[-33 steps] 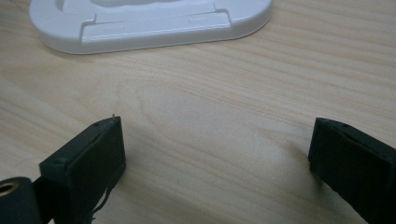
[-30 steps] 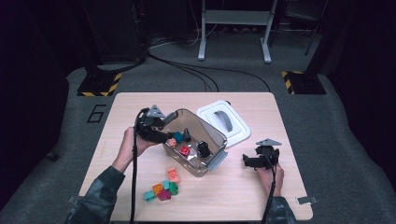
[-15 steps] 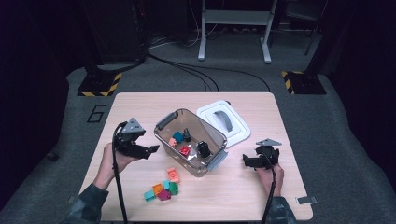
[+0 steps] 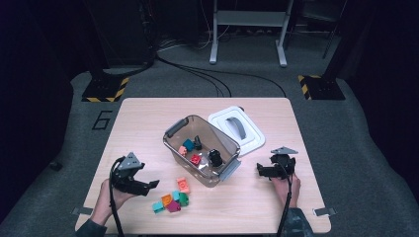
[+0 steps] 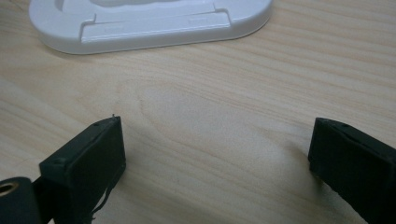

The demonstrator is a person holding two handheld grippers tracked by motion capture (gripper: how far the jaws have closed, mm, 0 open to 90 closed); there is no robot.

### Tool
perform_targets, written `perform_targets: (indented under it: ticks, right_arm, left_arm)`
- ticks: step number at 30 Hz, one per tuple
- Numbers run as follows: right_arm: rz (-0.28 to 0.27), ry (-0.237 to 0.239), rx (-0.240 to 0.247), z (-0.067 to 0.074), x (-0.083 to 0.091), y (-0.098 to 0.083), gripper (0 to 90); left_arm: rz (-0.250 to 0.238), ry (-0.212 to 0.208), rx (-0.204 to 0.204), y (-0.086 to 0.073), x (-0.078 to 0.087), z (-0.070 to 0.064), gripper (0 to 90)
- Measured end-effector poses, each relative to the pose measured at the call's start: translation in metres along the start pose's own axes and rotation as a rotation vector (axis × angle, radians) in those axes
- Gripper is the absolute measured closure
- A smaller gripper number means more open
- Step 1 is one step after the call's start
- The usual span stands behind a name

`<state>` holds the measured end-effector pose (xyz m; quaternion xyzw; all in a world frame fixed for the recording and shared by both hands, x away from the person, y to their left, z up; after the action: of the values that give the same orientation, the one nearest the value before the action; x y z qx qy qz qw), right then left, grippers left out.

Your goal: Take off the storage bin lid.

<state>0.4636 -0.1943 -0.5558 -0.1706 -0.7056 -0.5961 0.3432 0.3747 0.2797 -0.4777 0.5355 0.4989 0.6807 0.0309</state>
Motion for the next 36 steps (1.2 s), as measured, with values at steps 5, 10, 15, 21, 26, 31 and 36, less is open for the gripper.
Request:
perform_targets:
  ticks: [5, 10, 15, 21, 26, 31, 36]
  right_arm:
    - [0.0, 0.0, 0.0, 0.0, 0.0, 0.0, 3.0]
    - [0.0, 0.0, 0.0, 0.0, 0.0, 0.0, 3.0]
    - [0.0, 0.0, 0.0, 0.0, 0.0, 0.0, 3.0]
    - [0.0, 0.0, 0.0, 0.0, 0.0, 0.0, 3.0]
    - [0.0, 0.0, 0.0, 0.0, 0.0, 0.0, 3.1]
    - [0.0, 0.0, 0.0, 0.0, 0.0, 0.0, 3.0]
    - [0.0, -0.003, 0.001, 0.0, 0.0, 0.0, 3.1]
  left_arm:
    - [0.031, -0.019, 0.006, -0.02, -0.006, -0.013, 12.4]
    - [0.052, -0.05, -0.024, -0.03, -0.007, -0.027, 14.1]
    - [0.077, -0.074, -0.033, -0.038, -0.014, -0.041, 15.8]
    - [0.106, -0.116, -0.039, -0.049, -0.019, -0.048, 27.3]
    - [0.092, -0.121, -0.035, -0.055, -0.022, -0.048, 43.5]
    - [0.096, -0.148, -0.054, -0.056, -0.023, -0.05, 59.1]
    - [0.098, -0.163, -0.055, -0.058, -0.026, -0.051, 66.3]
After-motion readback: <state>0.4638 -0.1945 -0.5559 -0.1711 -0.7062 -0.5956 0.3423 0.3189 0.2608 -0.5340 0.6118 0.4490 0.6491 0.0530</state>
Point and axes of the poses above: each handheld gripper's, and its own axes: x roughly backward along the jaws, y roughly out of its top, z roughly to its left, the point moved 4 cm from there along -x, roughly forward along the jaws, and after that the axes turned 5 degrees about -y, right-handed, at the moved point
